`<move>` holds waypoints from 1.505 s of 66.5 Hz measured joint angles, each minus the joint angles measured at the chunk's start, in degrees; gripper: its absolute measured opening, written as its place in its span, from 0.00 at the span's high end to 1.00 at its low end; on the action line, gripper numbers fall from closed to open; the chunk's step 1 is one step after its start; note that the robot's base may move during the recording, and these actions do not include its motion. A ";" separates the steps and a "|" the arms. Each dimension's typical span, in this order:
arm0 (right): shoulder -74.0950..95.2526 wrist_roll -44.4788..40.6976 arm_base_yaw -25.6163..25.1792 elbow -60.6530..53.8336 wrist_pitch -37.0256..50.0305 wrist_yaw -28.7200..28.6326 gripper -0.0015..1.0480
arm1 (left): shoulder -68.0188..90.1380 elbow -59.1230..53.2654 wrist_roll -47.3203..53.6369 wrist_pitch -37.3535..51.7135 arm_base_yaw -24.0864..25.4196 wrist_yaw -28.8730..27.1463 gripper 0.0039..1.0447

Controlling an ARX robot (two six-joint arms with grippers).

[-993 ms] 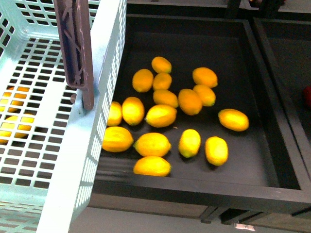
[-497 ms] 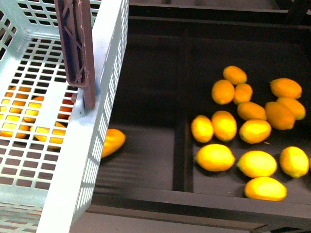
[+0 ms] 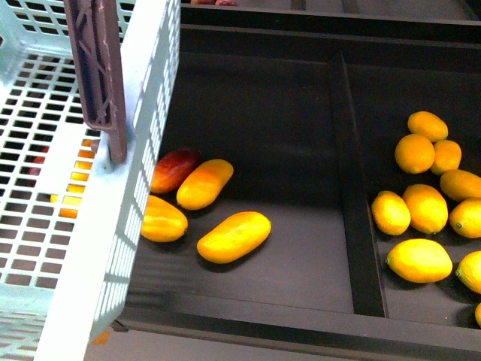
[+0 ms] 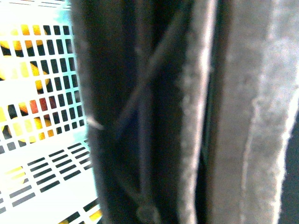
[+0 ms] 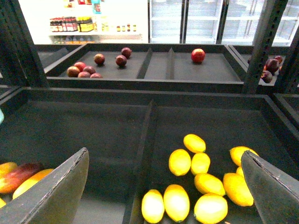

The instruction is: Pick lemon and mango into basket

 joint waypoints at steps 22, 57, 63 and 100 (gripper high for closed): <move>0.00 0.00 0.00 0.00 0.00 0.20 0.08 | 26.88 16.37 36.04 1.90 0.79 4.68 0.87; 0.00 0.00 0.00 0.00 0.00 0.17 0.08 | 42.27 30.32 34.84 5.18 -13.40 22.14 0.87; 0.00 0.00 0.00 0.00 0.00 0.17 0.08 | 41.97 30.32 32.89 7.69 -15.02 23.30 0.87; 0.09 0.17 0.00 0.02 -0.11 0.15 0.08 | 38.07 29.46 29.75 10.19 -16.17 24.15 0.87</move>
